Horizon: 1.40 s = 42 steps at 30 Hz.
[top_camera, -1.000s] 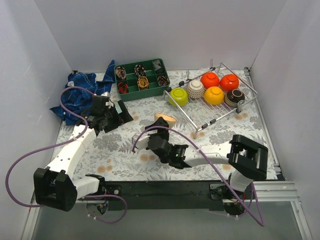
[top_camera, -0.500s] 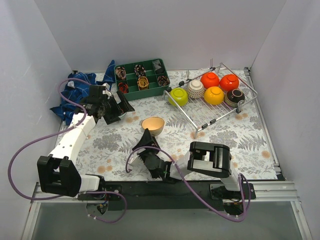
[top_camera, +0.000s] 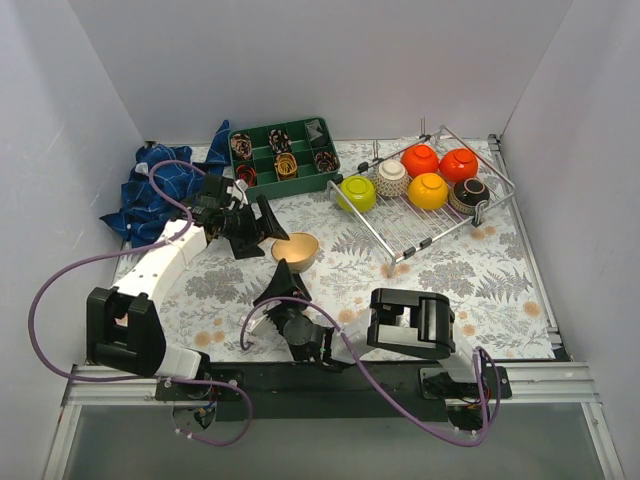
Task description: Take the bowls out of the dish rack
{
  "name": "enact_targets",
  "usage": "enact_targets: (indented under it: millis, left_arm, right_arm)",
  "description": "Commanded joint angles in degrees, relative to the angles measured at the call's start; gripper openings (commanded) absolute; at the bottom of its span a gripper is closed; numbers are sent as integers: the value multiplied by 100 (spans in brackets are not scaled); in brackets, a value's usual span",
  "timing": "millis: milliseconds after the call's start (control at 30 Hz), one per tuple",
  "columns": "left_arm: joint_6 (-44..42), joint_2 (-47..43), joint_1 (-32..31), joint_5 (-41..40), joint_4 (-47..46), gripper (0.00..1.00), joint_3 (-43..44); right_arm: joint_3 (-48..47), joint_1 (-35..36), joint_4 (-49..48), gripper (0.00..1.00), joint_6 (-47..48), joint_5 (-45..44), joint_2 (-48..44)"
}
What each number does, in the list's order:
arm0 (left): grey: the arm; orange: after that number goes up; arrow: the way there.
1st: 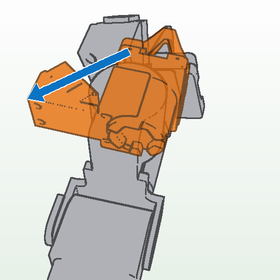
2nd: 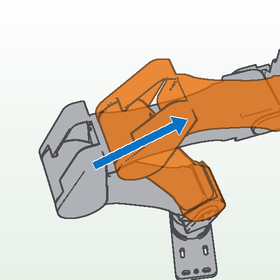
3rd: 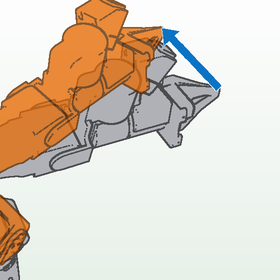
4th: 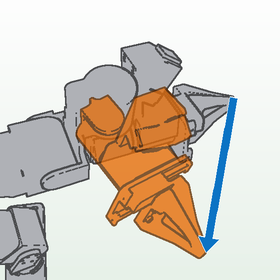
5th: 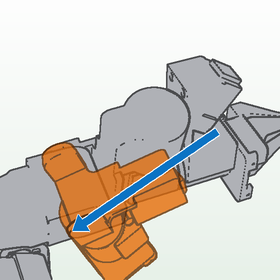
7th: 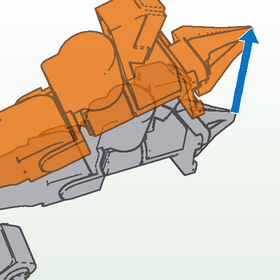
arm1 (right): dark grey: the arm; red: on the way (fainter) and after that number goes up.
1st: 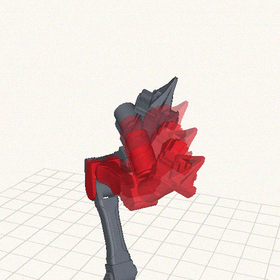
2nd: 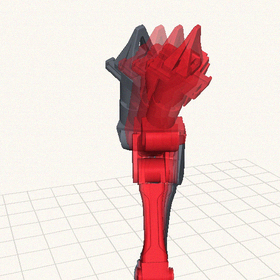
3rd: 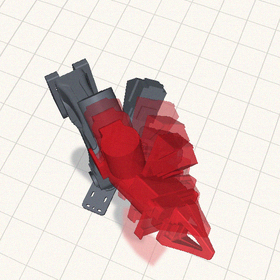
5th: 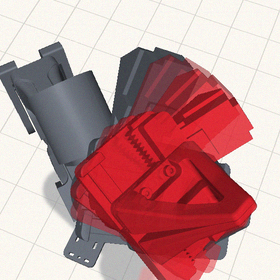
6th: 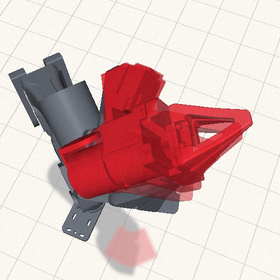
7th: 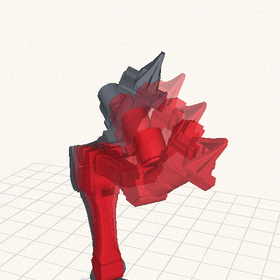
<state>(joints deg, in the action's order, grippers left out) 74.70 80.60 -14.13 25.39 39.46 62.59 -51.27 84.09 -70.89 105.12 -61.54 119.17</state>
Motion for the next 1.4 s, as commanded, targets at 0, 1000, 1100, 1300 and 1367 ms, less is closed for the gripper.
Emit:
enact_targets:
  millis: [0,1000,1100,1300,1367]
  left_arm:
    - [-34,26,-116,142,70,77,-80]
    - [-174,562,-389,-2468,-694,0,1202]
    - [-280,755,-380,-2757,-983,0,1247]
    - [-456,1221,-380,-2872,-1520,0,1142]
    - [-500,1326,-380,-2925,-1801,0,1001]
  right_arm:
    - [-314,107,-2587,1,219,-121,44]
    - [520,160,-911,86,-1825,-807,-683]
    - [688,169,344,87,-2991,-869,-1141]
    - [311,99,5476,99,-6903,-186,-2310]
    - [-93,46,6513,99,-8512,167,-2547]
